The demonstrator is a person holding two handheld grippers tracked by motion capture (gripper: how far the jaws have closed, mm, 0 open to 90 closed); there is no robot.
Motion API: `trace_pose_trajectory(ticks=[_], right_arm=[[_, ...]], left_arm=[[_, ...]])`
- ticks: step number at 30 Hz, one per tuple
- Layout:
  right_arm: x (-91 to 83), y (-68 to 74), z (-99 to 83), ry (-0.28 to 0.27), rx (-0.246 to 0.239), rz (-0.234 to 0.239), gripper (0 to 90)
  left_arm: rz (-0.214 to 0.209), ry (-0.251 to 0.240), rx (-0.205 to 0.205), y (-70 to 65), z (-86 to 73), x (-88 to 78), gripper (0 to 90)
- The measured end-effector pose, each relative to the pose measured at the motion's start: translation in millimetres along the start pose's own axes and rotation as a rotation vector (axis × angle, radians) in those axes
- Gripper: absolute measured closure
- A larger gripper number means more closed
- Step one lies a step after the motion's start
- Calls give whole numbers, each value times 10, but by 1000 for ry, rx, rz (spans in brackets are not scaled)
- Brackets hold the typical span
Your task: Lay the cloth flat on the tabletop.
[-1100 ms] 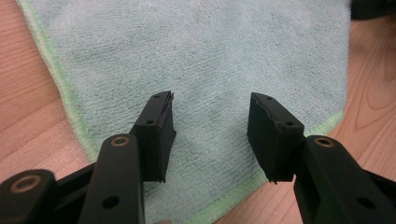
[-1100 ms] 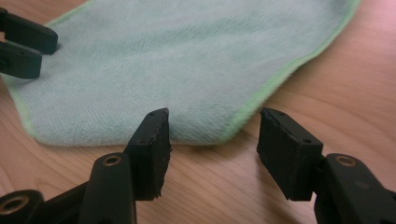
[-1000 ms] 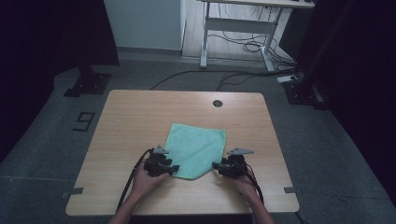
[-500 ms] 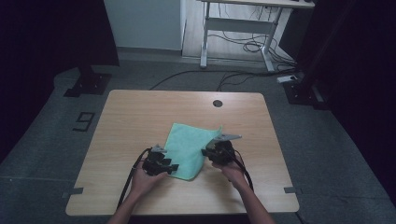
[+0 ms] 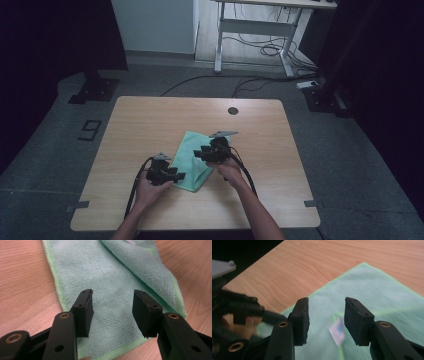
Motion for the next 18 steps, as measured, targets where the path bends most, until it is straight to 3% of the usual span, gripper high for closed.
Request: trace_pose_trajectory(ticks=[2, 6, 10, 14, 18], right_arm=[[-159, -67, -107, 13, -7, -21, 554], [-195, -109, -233, 46, -19, -36, 558], [-88, -42, -373, 95, -65, -48, 553], [48, -73, -493, 156, -103, -161, 573], [97, -29, -566, 168, -132, -183, 657]], left_arm=[[2, 0, 0, -2, 0, 3, 505], [4, 1, 0, 1, 2, 4, 506], [-1, -2, -3, 7, 5, 7, 507], [-2, -2, -1, 10, 2, 6, 510], [2, -3, 1, 6, 1, 7, 510]])
Point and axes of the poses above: each handheld gripper's, and its own axes: x roughly forward along the jaws, z roughly out of its top, y roughly to its left, the point moved 8 cm from there along x, roughly forward along the jaws
